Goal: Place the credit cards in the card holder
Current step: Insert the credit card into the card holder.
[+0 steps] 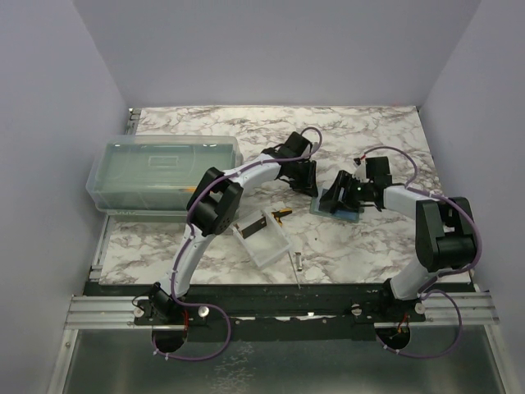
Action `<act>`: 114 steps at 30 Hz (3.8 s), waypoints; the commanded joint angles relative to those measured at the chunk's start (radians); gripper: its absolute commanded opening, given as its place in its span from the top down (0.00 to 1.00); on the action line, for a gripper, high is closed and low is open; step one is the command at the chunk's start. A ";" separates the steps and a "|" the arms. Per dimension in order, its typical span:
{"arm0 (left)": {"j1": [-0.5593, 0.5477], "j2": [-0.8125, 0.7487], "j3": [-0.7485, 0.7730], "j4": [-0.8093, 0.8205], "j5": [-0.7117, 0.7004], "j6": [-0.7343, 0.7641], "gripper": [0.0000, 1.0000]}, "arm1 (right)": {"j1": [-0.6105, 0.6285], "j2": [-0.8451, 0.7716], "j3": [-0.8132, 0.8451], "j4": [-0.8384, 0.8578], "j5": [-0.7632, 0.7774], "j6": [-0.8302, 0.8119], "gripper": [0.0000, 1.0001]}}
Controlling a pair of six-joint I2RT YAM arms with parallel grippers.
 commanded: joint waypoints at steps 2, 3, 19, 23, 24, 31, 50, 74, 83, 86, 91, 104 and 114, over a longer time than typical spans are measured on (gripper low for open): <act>-0.048 0.068 0.023 -0.040 -0.001 0.001 0.74 | 0.058 0.052 0.042 -0.054 0.161 0.048 0.43; -0.051 0.065 0.027 -0.040 0.000 0.000 0.74 | 0.065 0.054 0.050 -0.063 0.177 0.063 0.46; -0.015 -0.017 -0.062 -0.039 -0.026 0.015 0.74 | 0.066 -0.052 0.039 -0.239 0.368 0.051 0.28; -0.024 -0.017 -0.069 -0.037 -0.026 0.014 0.74 | 0.067 -0.072 0.045 -0.255 0.388 0.032 0.28; -0.026 -0.016 -0.068 -0.035 -0.026 0.012 0.74 | 0.067 -0.070 0.047 -0.256 0.401 0.025 0.28; -0.051 0.037 -0.025 -0.025 0.025 -0.015 0.77 | 0.117 -0.020 0.086 -0.261 0.485 0.018 0.28; -0.024 -0.020 -0.053 -0.023 0.002 0.008 0.78 | 0.142 -0.080 0.117 -0.306 0.544 -0.066 0.25; -0.033 0.030 -0.036 0.003 0.047 -0.029 0.78 | 0.024 -0.033 0.031 -0.128 0.299 -0.041 0.27; -0.033 0.071 0.026 0.001 0.053 -0.035 0.78 | 0.083 -0.007 0.050 -0.020 0.164 -0.003 0.39; -0.032 0.071 0.051 -0.013 0.050 -0.030 0.79 | 0.082 -0.020 0.067 -0.071 0.225 0.003 0.38; -0.022 0.010 0.071 -0.088 0.003 0.012 0.77 | 0.043 -0.123 0.074 -0.156 0.310 -0.008 0.36; -0.014 -0.598 -0.284 -0.202 0.007 0.107 0.28 | 0.041 -0.384 0.045 -0.295 0.256 -0.115 0.23; -0.161 -0.877 -0.578 -0.471 -0.551 0.249 0.25 | 0.042 -0.450 -0.038 -0.255 0.155 -0.120 0.22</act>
